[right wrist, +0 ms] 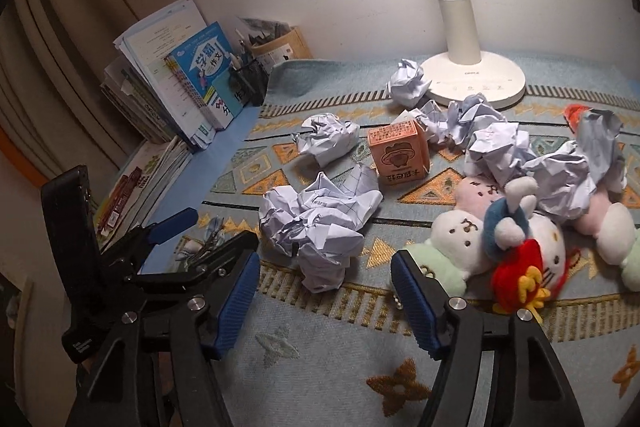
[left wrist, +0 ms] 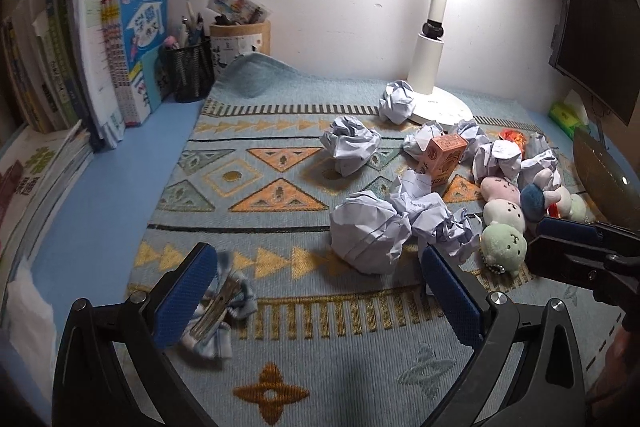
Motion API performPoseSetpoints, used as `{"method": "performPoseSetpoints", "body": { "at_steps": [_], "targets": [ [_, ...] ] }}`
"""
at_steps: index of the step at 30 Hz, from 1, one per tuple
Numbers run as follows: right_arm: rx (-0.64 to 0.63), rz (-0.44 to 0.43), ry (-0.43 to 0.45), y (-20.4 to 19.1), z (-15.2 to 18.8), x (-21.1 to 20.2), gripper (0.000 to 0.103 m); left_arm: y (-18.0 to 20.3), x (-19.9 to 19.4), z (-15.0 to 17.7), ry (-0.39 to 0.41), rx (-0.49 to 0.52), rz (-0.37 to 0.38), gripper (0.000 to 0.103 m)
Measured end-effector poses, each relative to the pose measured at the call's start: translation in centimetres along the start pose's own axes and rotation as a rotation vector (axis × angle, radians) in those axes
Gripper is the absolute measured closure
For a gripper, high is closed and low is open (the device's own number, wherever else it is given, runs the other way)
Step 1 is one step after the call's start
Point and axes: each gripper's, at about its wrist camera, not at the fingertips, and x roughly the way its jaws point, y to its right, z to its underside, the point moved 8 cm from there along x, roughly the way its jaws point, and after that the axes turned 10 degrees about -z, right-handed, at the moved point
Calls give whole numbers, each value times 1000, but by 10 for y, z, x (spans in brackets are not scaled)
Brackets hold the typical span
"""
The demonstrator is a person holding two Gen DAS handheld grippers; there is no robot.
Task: Organize objects
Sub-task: 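Grasp a crumpled paper ball with the left tool while the right tool grasps another, then carry both paper balls to the amber glass bowl and open both tools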
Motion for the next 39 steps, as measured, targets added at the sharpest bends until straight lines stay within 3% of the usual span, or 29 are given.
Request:
{"method": "performPoseSetpoints", "body": {
  "at_steps": [5, 7, 8, 11, 12, 13, 17, 22, 26, 30, 32, 34, 39],
  "targets": [
    [65, -48, -91, 9, -5, 38, 35, 14, 29, -1, -60, 50, 41, 7],
    [80, -57, -104, 13, -5, 49, 41, 19, 37, 1, -79, 57, 63, 14],
    [88, -74, -114, 15, -5, 53, 51, 22, 41, 2, -95, 60, 71, 21],
    [117, -115, -101, 19, -5, 53, 60, 29, 47, 5, -120, 90, 80, 41],
    [117, -122, -91, 19, -5, 50, 60, 31, 45, 3, -104, 93, 84, 54],
    [122, -136, -78, 19, -6, 46, 60, 33, 43, 2, -90, 100, 95, 59],
    [124, -167, -10, 13, -11, 20, 60, 34, 32, 0, -40, 124, 68, 59],
    [51, -101, 22, 1, -5, -24, 60, 33, 2, 7, -11, 89, 83, 59],
    [-25, 24, -83, 6, 32, -44, 60, 36, -20, 22, -13, 43, 103, 59],
    [-109, 273, -147, 29, 65, -62, 60, 48, -34, 40, -8, 32, 102, 59],
    [-154, 355, -153, 34, 69, -66, 60, 58, -38, 45, -9, 37, 101, 59],
    [-163, 343, -150, 37, 72, -64, 58, 65, -41, 49, -12, 37, 108, 59],
    [-109, 285, -136, 47, 79, -54, 40, 73, -50, 52, -7, 55, 102, 59]
  ]
}}
